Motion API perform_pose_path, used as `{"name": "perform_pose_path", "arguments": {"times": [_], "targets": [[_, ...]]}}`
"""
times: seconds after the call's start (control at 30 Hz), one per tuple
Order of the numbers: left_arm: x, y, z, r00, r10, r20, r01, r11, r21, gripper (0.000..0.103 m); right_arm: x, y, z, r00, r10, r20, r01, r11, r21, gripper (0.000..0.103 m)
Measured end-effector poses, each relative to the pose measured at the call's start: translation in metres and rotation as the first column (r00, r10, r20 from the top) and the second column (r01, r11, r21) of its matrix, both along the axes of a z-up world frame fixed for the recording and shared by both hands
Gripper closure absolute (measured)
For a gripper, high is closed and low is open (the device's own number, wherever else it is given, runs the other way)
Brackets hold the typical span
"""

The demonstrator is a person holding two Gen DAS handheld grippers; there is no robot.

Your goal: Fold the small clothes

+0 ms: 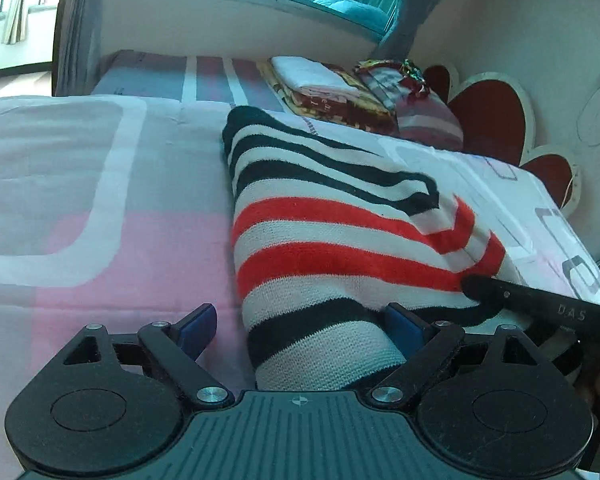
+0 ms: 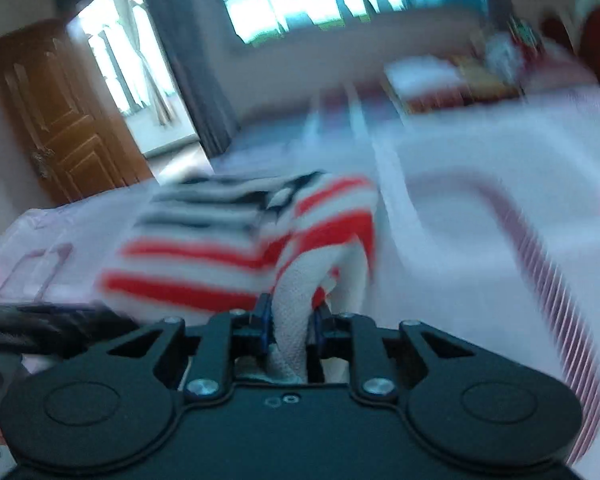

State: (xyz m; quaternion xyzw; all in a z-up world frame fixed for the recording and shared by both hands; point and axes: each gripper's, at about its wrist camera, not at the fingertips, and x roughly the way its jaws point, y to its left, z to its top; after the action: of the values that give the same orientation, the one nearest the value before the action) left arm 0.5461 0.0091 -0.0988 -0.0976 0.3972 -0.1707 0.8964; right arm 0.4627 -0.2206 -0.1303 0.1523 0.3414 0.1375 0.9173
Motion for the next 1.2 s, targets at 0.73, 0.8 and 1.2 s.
{"name": "perform_pose_path", "arguments": {"times": [0.73,0.8,1.2], "targets": [[-0.042,0.024,0.013,1.0,-0.028,0.012,0.029,0.998,-0.053,0.013,-0.043,-0.048,0.01,0.994,0.006,-0.111,0.025,0.962,0.272,0.068],[-0.049,0.026,0.022,0.999,-0.026,0.04,0.029,0.998,-0.061,0.013,-0.05,-0.054,0.016,0.995,0.001,-0.099,0.028,0.958,0.285,0.066],[-0.047,0.036,0.03,0.998,-0.025,0.065,0.029,0.998,-0.052,0.013,-0.048,-0.06,0.016,0.996,0.056,-0.075,-0.036,0.967,0.253,0.066]]}}
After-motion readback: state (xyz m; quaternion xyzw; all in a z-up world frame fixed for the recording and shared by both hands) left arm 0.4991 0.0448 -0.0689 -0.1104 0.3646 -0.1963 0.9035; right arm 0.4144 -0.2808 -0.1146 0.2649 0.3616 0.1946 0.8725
